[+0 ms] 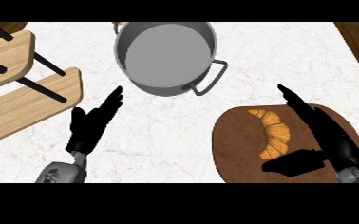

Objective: Pick the croissant from the cutting board and place it in the pot

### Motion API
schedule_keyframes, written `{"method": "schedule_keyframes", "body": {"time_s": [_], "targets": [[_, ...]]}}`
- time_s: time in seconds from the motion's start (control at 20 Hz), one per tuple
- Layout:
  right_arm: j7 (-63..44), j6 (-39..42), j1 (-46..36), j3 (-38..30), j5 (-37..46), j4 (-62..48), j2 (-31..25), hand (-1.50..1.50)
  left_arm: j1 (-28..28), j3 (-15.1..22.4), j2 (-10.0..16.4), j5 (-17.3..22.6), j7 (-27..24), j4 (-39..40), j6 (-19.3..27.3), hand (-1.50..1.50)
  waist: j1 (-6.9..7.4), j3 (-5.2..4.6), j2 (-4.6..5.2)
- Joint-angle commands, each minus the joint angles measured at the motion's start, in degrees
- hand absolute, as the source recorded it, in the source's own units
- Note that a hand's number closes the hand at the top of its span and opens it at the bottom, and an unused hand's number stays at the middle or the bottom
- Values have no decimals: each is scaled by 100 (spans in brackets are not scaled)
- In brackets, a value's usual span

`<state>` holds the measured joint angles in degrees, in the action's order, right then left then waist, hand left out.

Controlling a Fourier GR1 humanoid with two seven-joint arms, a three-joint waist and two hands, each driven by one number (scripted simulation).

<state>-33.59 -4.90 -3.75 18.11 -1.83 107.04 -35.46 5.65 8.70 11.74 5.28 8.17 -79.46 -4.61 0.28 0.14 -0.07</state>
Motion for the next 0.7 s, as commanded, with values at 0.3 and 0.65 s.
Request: {"method": "schedule_keyframes", "body": {"time_s": [0.3, 0.65], "targets": [[1756, 673, 635, -1014, 191, -969, 184, -150, -204, -76, -241, -263, 15, 21, 27, 0, -44, -13, 4], [2656, 1049, 903, -1206, -327, -1436, 782, -150, -492, -81, -186, -294, -124, -177, -161, 0, -32, -11, 4]]}}
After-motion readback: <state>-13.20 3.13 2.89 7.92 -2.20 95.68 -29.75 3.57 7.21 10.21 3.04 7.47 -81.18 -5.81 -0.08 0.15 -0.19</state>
